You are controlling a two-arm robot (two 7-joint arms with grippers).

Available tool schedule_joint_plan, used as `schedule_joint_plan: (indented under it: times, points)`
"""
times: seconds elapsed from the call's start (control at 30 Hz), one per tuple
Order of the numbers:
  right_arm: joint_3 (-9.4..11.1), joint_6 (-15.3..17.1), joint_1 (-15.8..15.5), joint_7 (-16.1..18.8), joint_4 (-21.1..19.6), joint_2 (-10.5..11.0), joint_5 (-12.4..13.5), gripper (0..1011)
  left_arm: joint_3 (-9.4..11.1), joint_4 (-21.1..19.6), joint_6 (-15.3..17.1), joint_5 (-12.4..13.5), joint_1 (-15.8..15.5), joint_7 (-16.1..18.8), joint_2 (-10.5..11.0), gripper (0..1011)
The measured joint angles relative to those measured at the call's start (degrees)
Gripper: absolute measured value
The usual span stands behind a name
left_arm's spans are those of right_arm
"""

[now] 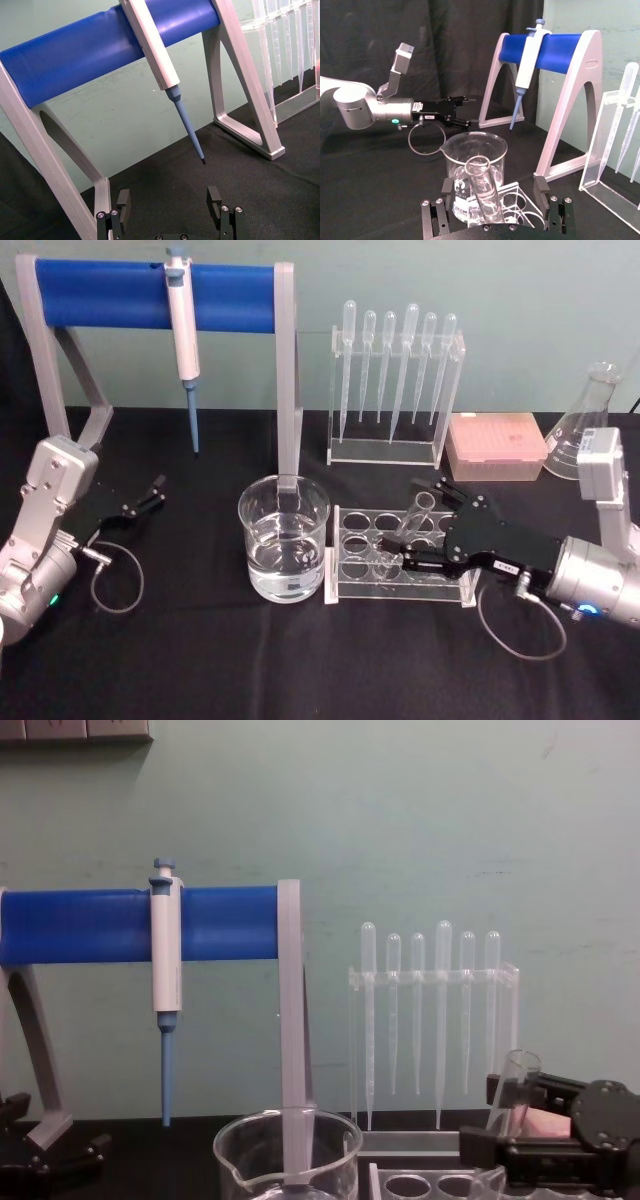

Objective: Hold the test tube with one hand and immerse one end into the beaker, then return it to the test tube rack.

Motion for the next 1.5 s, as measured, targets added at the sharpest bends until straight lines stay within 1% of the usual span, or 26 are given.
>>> schedule_joint_plan:
  times: [0.27, 0.33, 0.37, 0.47, 0.5, 0.67, 0.77, 0.8, 0.87, 1.03, 1.13, 1.27, 1.5]
  points:
    - [0.0, 0.0, 0.0, 0.0, 0.0, 0.1, 0.0, 995, 0.0, 0.0, 0.0, 0.0, 0.0, 0.0, 0.0, 1000]
    - [0.0, 0.0, -0.1, 0.0, -0.1, 0.1, 0.0, 972, 0.0, 0.0, 0.0, 0.0, 0.0, 0.0, 0.0, 1000]
    - [0.1, 0.0, -0.1, 0.0, -0.1, 0.1, 0.0, 934, 0.0, 0.0, 0.0, 0.0, 0.0, 0.0, 0.0, 1000]
    - [0.1, 0.0, -0.1, 0.0, -0.2, 0.2, 0.0, 892, 0.0, 0.0, 0.0, 0.0, 0.0, 0.0, 0.0, 1000]
    - [0.1, 0.0, -0.1, 0.0, -0.2, 0.2, 0.0, 841, 0.0, 0.0, 0.0, 0.0, 0.0, 0.0, 0.0, 1000]
    - [0.1, -0.1, -0.2, 0.1, -0.3, 0.2, 0.1, 715, 0.0, 0.0, 0.0, 0.0, 0.0, 0.0, 0.0, 1000]
    - [0.1, -0.1, -0.2, 0.1, -0.3, 0.3, 0.1, 594, 0.0, 0.0, 0.0, 0.0, 0.0, 0.0, 0.0, 1000]
    - [0.1, -0.1, -0.2, 0.1, -0.3, 0.3, 0.1, 594, 0.0, 0.0, 0.0, 0.0, 0.0, 0.0, 0.0, 1000]
    - [0.1, -0.1, -0.2, 0.1, -0.3, 0.3, 0.1, 512, 0.0, 0.0, 0.0, 0.0, 0.0, 0.0, 0.0, 1000]
    - [0.2, -0.1, -0.2, 0.1, -0.3, 0.3, 0.1, 370, 0.0, 0.0, 0.0, 0.0, 0.0, 0.0, 0.0, 1000]
    - [0.2, -0.1, -0.3, 0.1, -0.4, 0.3, 0.1, 256, 0.0, 0.0, 0.0, 0.0, 0.0, 0.0, 0.0, 1000]
    - [0.2, -0.2, -0.3, 0.1, -0.4, 0.3, 0.1, 238, 0.0, 0.0, 0.0, 0.0, 0.0, 0.0, 0.0, 1000]
    - [0.9, 0.0, -0.6, -0.6, -2.9, 1.5, -0.1, 238, 0.0, 0.0, 0.0, 0.0, 0.0, 0.0, 0.0, 1000]
